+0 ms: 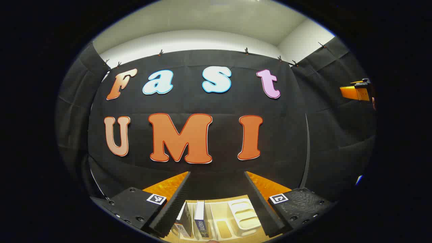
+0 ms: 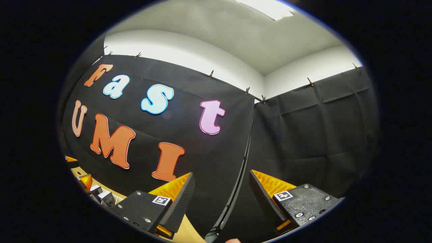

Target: Open the schoolbag, grab two books from the bookshelf and put them into the schoolbag.

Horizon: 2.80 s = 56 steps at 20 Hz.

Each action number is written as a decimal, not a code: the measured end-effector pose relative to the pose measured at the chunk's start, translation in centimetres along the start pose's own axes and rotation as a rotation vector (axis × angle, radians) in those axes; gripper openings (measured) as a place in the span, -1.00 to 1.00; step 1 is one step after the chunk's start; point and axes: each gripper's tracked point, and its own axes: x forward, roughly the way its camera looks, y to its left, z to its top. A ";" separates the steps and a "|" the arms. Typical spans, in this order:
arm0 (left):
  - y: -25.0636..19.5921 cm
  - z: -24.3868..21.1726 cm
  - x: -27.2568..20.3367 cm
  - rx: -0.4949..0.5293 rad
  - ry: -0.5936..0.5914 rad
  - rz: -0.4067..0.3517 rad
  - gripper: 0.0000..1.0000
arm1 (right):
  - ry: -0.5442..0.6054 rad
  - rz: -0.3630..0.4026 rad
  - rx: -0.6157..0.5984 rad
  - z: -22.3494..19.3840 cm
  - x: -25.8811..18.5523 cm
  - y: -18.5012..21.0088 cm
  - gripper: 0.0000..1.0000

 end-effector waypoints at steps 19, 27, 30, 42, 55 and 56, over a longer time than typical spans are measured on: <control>7.0 2.9 -3.2 -0.012 -0.111 0.060 0.89 | 0.218 0.274 0.280 -9.3 -5.5 18.6 0.91; 12.1 -0.4 -1.7 -0.006 -0.051 0.131 0.89 | 0.167 0.395 0.311 -8.3 -6.9 26.0 0.91; 14.3 -0.7 -1.3 -0.021 -0.054 0.138 0.89 | 0.175 0.377 0.298 -8.6 -6.9 27.7 0.91; 19.0 -1.5 -0.1 0.029 -0.045 0.174 0.89 | 0.200 0.398 0.272 -9.9 -6.1 31.2 0.91; 22.1 -10.9 -4.1 0.330 0.200 0.256 0.92 | 0.229 0.475 0.229 -14.3 -4.1 33.3 0.91; 22.4 -12.1 -4.6 0.369 0.230 0.253 1.00 | 0.235 0.480 0.226 -14.7 -3.9 33.7 0.91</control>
